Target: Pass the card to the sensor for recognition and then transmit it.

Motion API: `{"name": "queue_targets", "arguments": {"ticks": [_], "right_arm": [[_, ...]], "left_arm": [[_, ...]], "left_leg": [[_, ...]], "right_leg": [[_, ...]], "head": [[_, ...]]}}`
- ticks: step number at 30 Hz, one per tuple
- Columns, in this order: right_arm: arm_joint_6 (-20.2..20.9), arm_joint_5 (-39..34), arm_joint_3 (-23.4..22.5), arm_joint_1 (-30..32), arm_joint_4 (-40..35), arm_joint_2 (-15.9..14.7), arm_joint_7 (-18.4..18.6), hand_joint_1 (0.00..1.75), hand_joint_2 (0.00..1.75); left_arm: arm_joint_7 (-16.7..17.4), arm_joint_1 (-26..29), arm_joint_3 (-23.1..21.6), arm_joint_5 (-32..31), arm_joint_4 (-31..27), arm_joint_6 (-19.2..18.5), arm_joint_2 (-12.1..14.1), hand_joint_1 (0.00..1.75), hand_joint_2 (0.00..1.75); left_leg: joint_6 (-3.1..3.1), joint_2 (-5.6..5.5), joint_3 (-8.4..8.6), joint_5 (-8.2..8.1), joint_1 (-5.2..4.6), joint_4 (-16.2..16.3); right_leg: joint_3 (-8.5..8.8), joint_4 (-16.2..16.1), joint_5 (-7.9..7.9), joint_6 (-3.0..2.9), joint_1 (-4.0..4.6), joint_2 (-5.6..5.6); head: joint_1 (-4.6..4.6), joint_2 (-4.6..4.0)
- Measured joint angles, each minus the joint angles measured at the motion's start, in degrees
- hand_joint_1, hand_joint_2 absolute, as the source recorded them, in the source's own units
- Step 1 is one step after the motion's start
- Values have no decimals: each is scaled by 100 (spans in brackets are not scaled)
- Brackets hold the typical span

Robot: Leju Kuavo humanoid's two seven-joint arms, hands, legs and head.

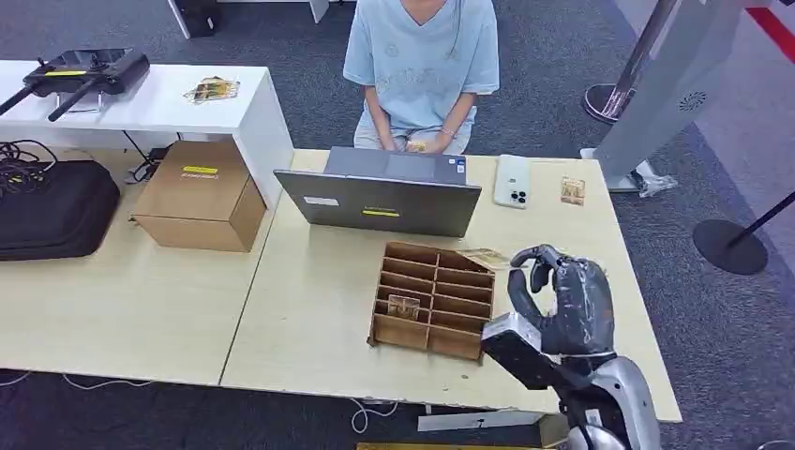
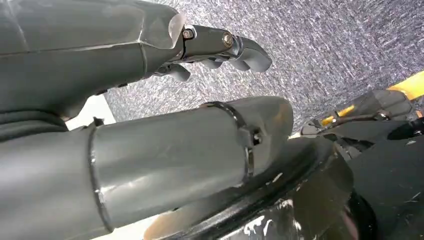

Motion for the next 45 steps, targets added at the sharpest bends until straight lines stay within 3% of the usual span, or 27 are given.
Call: {"name": "queue_targets", "arguments": {"ticks": [7, 12, 16, 20, 22, 25, 33, 39, 45], "right_arm": [[-105, 1047, 303, -1123, 363, -40, 264, 175, 175], [-302, 2218, 699, -2182, 1027, -40, 629, 175, 175], [-239, 2528, 920, -2850, 1653, -37, 726, 175, 175], [-40, 2437, 1049, -3309, 2218, -2, 717, 175, 175], [258, 2171, 1082, -3516, 2505, 55, 673, 175, 175], [718, 1641, 1115, -3838, 3041, 198, 623, 175, 175], [1340, 843, 1209, -4767, 4372, 638, 720, 175, 175], [1436, 587, 1403, -5544, 5245, 1033, 918, 175, 175], [1466, 541, 1499, -5899, 5814, 1215, 907, 175, 175]], "left_arm": [[0, -16, 0, -52, 0, -48, -18, 0, 0], [4, -64, -11, -173, 0, -122, -24, 0, 0], [46, -116, -107, -243, -2, -214, -22, 0, 0], [127, -165, -162, -271, -2, -295, -17, 0, 0], [149, -198, -177, -282, -2, -306, -18, 0, 0], [229, -240, -194, -254, -2, -382, -11, 0, 0], [269, -339, -195, -90, -7, -426, 22, 0, 0], [332, -439, -195, -48, -13, -424, 31, 0, 0], [304, -436, -195, -20, -13, -446, 31, 0, 0]], "left_leg": [[-6, 1, 2, 5, 1, 0], [-13, 0, 5, 10, 1, 0], [-14, -3, 5, 13, 1, 0], [-14, -3, 3, 13, 1, 0], [-14, -5, 3, 13, 1, 0], [-15, -5, 4, 14, 1, 0], [-17, -5, 0, 20, 1, 0], [-18, -3, 3, 20, 2, 0], [-18, -4, 2, 20, 1, 0]], "right_leg": [[1, 4, 3, -1, 0, 2], [0, 7, 5, -5, 0, 2], [0, 10, 6, -5, 0, 0], [0, 13, 9, -6, 0, 0], [-1, 13, 9, -6, 0, -2], [-1, 14, 9, -6, 0, -1], [-7, 21, 12, -11, 0, -2], [-10, 23, 13, -13, 0, 1], [-10, 22, 13, -13, 1, -1]], "head": [[4, 0], [2, 0], [2, 0], [2, 0], [4, 0], [2, 0], [4, 0], [2, 0], [2, 0]]}}
